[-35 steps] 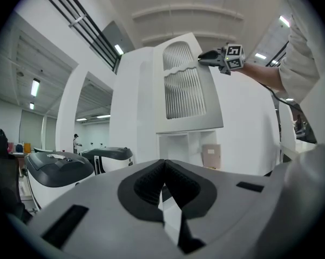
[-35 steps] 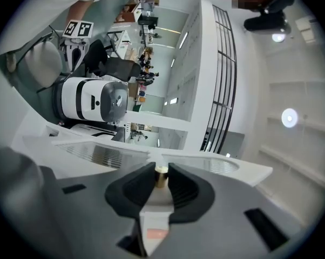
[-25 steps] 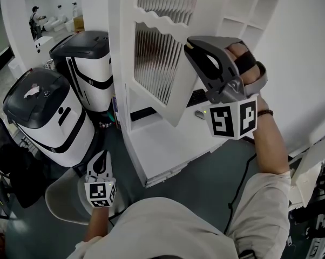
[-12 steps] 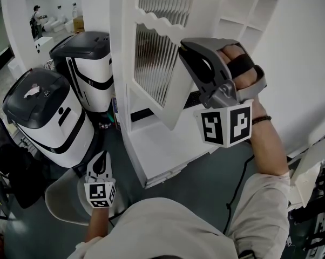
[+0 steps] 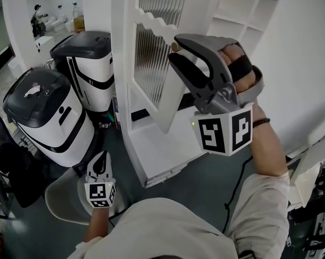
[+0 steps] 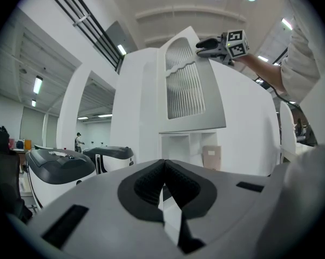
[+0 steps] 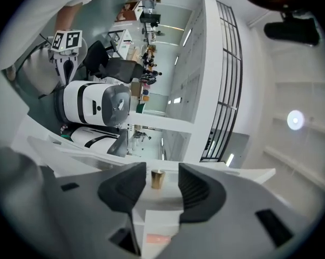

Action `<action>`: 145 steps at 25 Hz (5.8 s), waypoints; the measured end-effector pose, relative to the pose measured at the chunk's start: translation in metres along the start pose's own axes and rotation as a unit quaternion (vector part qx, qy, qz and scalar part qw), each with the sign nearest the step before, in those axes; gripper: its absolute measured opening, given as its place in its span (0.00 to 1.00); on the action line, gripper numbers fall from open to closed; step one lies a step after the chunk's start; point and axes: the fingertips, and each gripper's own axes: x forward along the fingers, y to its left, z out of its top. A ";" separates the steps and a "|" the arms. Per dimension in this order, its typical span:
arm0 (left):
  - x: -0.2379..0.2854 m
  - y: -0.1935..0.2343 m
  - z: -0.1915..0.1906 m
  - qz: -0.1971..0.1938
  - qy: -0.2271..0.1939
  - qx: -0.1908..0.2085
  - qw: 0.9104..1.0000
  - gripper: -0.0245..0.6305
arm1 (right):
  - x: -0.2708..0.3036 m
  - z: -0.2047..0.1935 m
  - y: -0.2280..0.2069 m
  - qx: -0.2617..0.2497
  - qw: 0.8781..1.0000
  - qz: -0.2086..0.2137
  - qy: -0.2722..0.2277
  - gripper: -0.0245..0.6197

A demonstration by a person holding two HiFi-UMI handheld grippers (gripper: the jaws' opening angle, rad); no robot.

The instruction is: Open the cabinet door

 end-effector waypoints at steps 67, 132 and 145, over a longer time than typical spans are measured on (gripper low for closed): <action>0.017 -0.029 0.019 -0.010 0.004 0.023 1.000 0.04 | -0.093 -0.065 0.010 0.315 0.947 0.002 -0.056 0.33; 0.040 -0.038 0.019 -0.024 0.010 0.037 0.999 0.04 | -0.134 -0.116 0.258 0.634 0.768 0.034 0.079 0.10; 0.038 -0.031 0.019 -0.016 0.011 0.043 0.999 0.04 | -0.137 -0.104 0.282 0.651 0.752 0.043 0.090 0.05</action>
